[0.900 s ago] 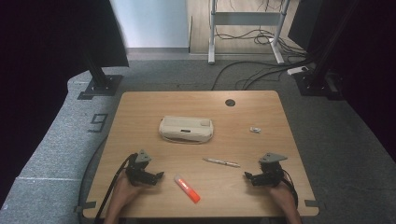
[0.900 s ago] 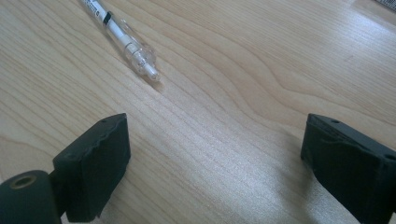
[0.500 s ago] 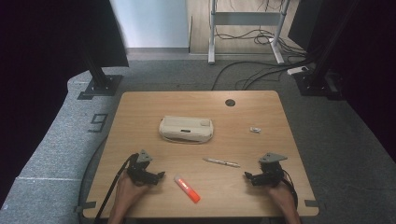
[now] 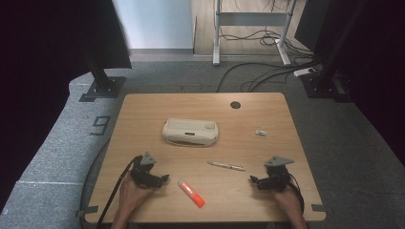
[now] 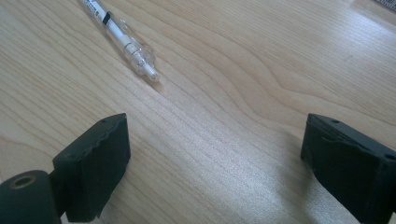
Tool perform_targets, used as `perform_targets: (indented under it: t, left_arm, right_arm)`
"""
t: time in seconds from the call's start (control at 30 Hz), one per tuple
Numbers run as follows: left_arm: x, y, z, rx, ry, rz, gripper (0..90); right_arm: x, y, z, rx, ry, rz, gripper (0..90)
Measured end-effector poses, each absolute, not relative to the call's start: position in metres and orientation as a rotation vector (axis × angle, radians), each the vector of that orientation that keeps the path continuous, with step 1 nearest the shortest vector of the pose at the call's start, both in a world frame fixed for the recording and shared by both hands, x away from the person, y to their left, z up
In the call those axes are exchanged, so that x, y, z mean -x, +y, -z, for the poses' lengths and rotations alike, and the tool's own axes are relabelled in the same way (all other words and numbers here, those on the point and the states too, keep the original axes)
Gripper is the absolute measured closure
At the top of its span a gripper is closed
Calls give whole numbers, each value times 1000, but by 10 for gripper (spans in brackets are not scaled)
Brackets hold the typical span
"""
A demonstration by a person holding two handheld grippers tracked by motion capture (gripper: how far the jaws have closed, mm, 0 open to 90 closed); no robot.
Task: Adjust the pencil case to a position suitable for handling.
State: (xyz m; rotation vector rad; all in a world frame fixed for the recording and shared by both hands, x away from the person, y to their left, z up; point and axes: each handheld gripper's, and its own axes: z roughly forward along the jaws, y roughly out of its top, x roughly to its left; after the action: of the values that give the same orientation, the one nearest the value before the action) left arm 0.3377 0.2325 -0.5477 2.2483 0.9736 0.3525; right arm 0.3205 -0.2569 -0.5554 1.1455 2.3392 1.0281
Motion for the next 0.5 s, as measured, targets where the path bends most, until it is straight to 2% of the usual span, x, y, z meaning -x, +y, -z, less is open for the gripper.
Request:
perform_targets:
  t: [0.3,0.5]
  left_arm:
    - [-344,231,541,-2244,957,-301,5]
    - [-348,228,533,-2256,929,-316,8]
  right_arm:
    - [-320,-257,555,-1146,2338,-1028,78]
    - [-321,-257,555,-1150,2336,-1027,78]
